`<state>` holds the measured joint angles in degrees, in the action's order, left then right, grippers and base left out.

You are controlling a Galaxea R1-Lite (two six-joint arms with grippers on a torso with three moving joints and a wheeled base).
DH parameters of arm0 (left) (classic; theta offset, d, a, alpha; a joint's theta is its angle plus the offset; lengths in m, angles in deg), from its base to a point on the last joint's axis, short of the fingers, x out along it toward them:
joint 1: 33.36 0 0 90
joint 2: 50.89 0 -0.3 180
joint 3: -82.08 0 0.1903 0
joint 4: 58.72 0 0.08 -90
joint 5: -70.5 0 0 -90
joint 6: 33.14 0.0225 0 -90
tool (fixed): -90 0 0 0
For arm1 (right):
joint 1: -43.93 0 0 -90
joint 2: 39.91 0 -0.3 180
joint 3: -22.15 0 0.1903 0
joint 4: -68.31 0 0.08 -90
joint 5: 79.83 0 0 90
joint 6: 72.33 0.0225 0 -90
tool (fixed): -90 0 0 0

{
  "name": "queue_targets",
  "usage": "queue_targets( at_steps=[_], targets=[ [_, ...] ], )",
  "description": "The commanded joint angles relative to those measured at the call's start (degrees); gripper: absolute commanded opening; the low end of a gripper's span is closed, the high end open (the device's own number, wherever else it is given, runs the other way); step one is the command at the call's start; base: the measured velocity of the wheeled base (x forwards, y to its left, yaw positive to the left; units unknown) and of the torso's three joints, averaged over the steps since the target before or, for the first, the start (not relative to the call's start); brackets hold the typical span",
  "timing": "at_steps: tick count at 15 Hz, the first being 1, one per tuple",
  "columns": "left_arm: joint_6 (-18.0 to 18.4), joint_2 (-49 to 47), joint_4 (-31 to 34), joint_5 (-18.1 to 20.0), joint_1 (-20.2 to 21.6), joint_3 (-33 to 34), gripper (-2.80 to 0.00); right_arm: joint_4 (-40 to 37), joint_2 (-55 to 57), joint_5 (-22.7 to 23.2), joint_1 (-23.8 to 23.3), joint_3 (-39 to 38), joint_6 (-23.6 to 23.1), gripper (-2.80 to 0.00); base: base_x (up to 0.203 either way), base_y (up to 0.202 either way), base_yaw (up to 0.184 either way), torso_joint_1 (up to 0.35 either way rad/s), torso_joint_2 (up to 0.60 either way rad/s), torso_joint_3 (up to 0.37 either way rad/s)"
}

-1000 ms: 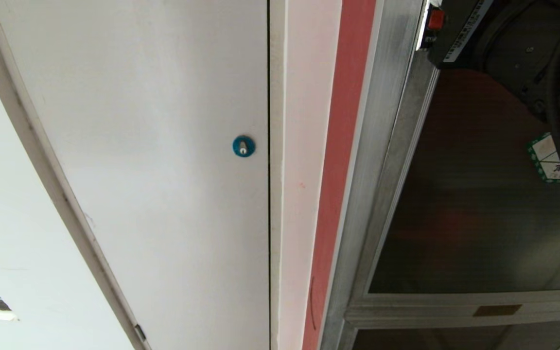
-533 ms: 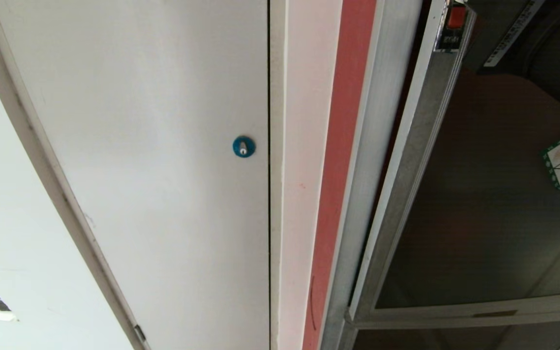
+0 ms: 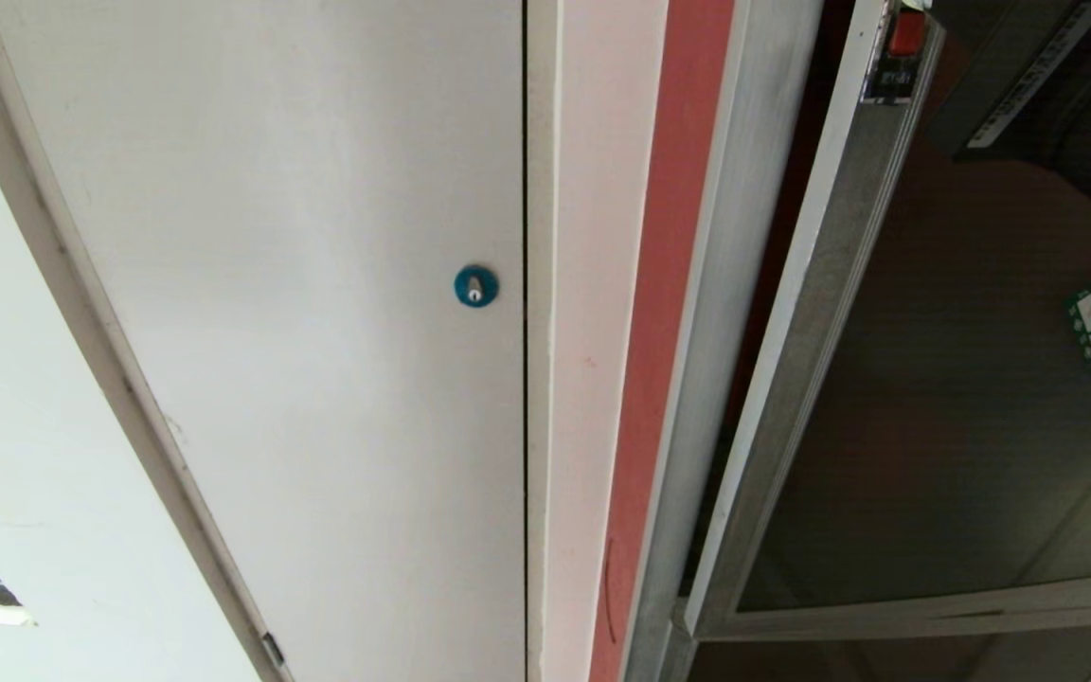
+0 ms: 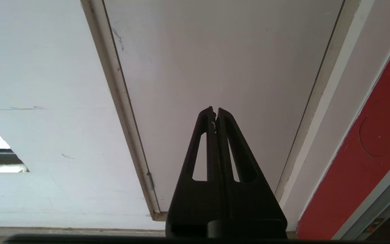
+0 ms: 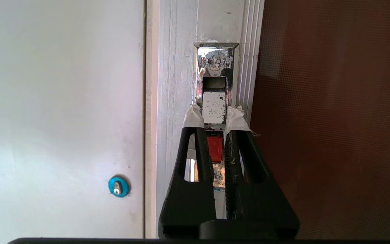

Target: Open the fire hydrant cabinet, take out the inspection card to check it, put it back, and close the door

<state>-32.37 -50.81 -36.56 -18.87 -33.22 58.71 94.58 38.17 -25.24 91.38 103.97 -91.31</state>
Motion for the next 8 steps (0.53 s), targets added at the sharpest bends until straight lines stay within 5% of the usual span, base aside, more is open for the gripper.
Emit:
queue_targets(
  at_steps=[1, 8],
  targets=[
    [0.0, 0.0, 0.0, 0.0, 0.0, 0.4, -2.8, 0.0, -0.1, -0.4, 0.3, -0.1, -0.2, 0.0, 0.0, 0.0, 0.0, 0.0, 0.0, 0.0],
    [0.0, 0.0, 0.0, 0.0, 0.0, 0.4, -2.8, 0.0, -1.4, -0.3, 1.3, -1.9, -0.4, 0.0, 0.0, 0.0, 0.0, 0.0, 0.0, 0.0]
  ],
)
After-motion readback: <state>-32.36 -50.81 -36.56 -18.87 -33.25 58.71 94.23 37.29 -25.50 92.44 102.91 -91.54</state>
